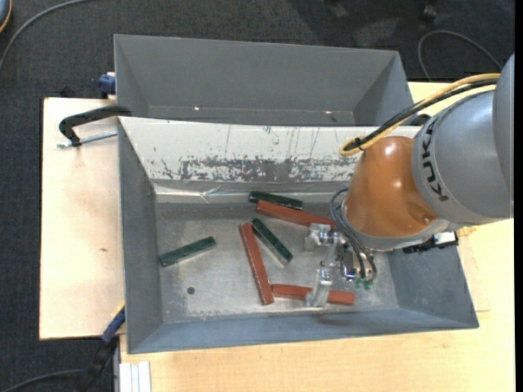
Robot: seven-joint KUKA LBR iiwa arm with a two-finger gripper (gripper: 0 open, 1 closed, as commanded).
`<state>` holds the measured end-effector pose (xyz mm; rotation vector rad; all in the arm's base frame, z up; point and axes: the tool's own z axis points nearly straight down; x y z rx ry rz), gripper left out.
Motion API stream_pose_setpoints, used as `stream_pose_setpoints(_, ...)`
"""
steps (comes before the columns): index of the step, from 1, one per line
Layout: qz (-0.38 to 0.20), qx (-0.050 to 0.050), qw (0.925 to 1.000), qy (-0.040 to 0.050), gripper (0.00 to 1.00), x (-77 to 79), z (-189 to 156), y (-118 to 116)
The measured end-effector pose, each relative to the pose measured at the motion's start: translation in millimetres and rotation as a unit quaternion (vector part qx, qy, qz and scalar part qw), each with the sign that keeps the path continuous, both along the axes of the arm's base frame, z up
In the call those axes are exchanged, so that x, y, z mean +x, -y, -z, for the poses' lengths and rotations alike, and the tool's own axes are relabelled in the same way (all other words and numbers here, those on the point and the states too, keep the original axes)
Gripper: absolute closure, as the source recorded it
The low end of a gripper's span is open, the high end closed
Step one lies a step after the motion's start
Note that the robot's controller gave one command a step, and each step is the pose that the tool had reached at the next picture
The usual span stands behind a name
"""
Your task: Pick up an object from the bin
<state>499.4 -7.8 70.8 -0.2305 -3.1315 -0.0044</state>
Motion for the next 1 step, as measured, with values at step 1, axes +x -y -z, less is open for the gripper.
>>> stream_pose_setpoints(1,0.043,0.000,0.9991,0.0027,0.00,3.4,-0.2,-53.8)
